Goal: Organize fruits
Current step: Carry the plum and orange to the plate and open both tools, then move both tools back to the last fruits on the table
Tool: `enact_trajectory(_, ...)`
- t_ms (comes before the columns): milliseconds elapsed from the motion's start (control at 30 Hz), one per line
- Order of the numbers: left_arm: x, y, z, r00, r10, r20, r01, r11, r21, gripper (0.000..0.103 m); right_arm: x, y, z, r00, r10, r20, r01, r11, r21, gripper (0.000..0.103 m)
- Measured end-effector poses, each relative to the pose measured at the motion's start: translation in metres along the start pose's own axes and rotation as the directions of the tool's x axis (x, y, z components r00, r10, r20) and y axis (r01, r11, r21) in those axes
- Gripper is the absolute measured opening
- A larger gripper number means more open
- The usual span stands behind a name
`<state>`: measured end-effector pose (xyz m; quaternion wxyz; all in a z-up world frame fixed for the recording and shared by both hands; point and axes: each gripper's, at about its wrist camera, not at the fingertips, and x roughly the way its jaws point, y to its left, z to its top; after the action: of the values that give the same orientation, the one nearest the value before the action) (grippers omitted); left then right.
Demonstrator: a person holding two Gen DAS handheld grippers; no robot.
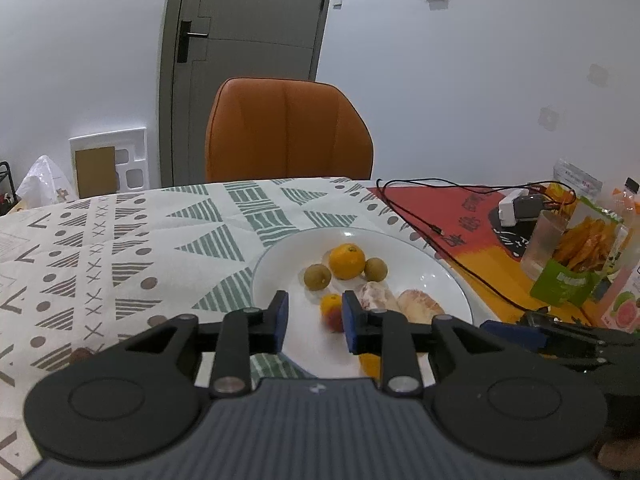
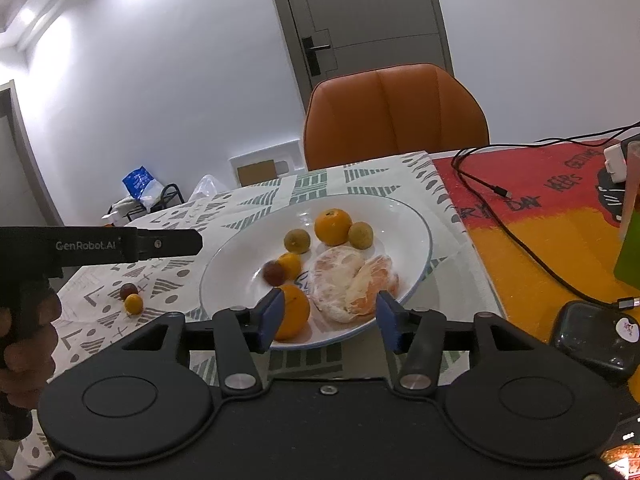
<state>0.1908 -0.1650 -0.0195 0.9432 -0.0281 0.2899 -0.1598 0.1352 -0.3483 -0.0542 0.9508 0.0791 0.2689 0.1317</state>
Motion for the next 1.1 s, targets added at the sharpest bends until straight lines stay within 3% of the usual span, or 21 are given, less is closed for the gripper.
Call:
enact_trajectory(100, -0.001, 0.005, -0.001, 1.0, 0.024, -0.008, -0.024, 1.0, -0.009, 0.035, -0.001, 0.002, -0.001, 1.0, 0.007, 0.004, -0.007, 1.0, 0.001, 0.054)
enact_trajectory(233, -0.006, 0.015, -0.004, 0.997, 0.07, -0.006, -0.071, 0.997, -0.015, 0.062, -0.001, 0.006, -0.001, 1.0, 0.017, 0.007, -0.017, 1.0, -0.002, 0.06)
enact_trajectory(300, -0.009, 0.02, -0.006, 0.996, 0.093, 0.001, -0.093, 0.995, -0.023, 0.069, 0.0, 0.008, -0.001, 1.0, 0.02, 0.01, -0.02, 1.0, -0.003, 0.065)
enact_trajectory(367, -0.012, 0.026, -0.007, 0.994, 0.11, 0.005, -0.109, 0.994, -0.027, 0.074, -0.001, 0.011, 0.0, 1.0, 0.024, 0.019, -0.024, 1.0, -0.01, 0.077)
enact_trajectory(467, -0.016, 0.037, -0.007, 0.991, 0.137, 0.004, -0.137, 0.989, -0.047, 0.078, -0.002, 0.019, -0.001, 0.999, 0.029, 0.037, -0.028, 0.999, -0.034, 0.094)
enact_trajectory(567, -0.021, 0.047, -0.008, 0.986, 0.164, 0.01, -0.163, 0.985, -0.063, 0.081, 0.0, 0.026, 0.0, 0.998, 0.038, 0.043, -0.036, 0.998, -0.047, 0.101)
enact_trajectory(767, -0.031, 0.063, -0.013, 0.982, 0.185, 0.026, -0.182, 0.98, -0.083, 0.09, 0.008, 0.04, 0.002, 0.998, 0.049, 0.027, -0.048, 0.997, -0.06, 0.103)
enact_trajectory(1100, -0.045, 0.089, -0.018, 0.974, 0.224, 0.027, -0.219, 0.969, -0.117, 0.092, 0.019, 0.062, 0.004, 0.997, 0.08, 0.008, -0.079, 0.993, -0.084, 0.103)
